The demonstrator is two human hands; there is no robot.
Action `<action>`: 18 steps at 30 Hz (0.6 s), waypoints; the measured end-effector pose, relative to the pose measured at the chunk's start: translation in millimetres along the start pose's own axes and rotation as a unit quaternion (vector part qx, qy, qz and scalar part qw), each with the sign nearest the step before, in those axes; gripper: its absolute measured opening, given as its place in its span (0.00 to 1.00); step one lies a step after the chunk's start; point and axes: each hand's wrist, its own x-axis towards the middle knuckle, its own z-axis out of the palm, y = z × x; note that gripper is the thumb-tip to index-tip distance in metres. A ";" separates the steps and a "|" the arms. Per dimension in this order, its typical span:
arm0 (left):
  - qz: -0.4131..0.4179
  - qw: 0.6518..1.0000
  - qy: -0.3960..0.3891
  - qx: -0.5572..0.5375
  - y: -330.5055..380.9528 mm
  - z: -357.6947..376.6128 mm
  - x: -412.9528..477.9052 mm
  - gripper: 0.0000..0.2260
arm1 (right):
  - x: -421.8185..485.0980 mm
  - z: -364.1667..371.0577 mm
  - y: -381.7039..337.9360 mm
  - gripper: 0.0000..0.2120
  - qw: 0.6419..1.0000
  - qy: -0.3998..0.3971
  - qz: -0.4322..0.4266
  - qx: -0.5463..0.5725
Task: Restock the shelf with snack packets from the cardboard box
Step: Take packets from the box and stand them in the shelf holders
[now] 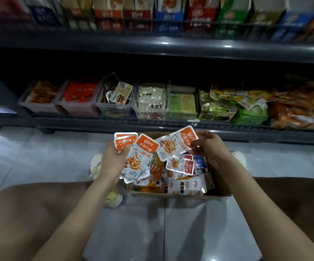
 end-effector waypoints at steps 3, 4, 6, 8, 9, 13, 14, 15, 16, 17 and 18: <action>0.034 0.999 0.015 -0.018 31.0 -5.8 -1.5 0.10 | -16.3 3.0 -37.1 0.12 0.999 -0.007 -0.034 -0.008; 0.047 0.998 0.018 -0.028 42.1 -8.2 -0.1 0.10 | -20.8 4.0 -49.8 0.12 0.999 -0.007 -0.051 -0.011; 0.067 0.997 0.027 -0.037 65.4 -11.9 4.0 0.08 | -26.4 6.8 -75.3 0.11 0.996 -0.002 -0.085 -0.027; 0.089 0.994 0.039 -0.055 92.7 -14.9 8.7 0.07 | -29.2 11.3 -104.2 0.11 0.992 0.004 -0.123 -0.040; 0.103 0.992 0.043 -0.065 105.8 -16.4 12.3 0.06 | -29.7 13.6 -119.4 0.11 0.989 0.009 -0.141 -0.041; 0.145 0.984 0.061 -0.079 157.9 -24.3 30.4 0.08 | -28.8 24.0 -182.3 0.09 0.979 0.026 -0.201 -0.038; 0.148 0.983 0.065 -0.085 169.9 -26.1 35.2 0.08 | -27.7 26.8 -196.4 0.08 0.976 0.026 -0.215 -0.033; 0.153 0.981 0.071 -0.093 180.4 -27.6 41.5 0.08 | -25.6 30.4 -209.7 0.08 0.973 0.023 -0.229 -0.029; 0.156 0.980 0.075 -0.101 190.6 -28.9 46.7 0.08 | -23.6 34.2 -221.5 0.08 0.970 0.020 -0.240 -0.027; 0.159 0.978 0.078 -0.110 199.7 -30.0 51.5 0.08 | -20.7 38.2 -232.5 0.08 0.968 0.019 -0.249 -0.028; 0.160 0.977 0.078 -0.116 208.0 -30.8 55.8 0.08 | -17.4 42.5 -242.9 0.08 0.966 0.022 -0.257 -0.029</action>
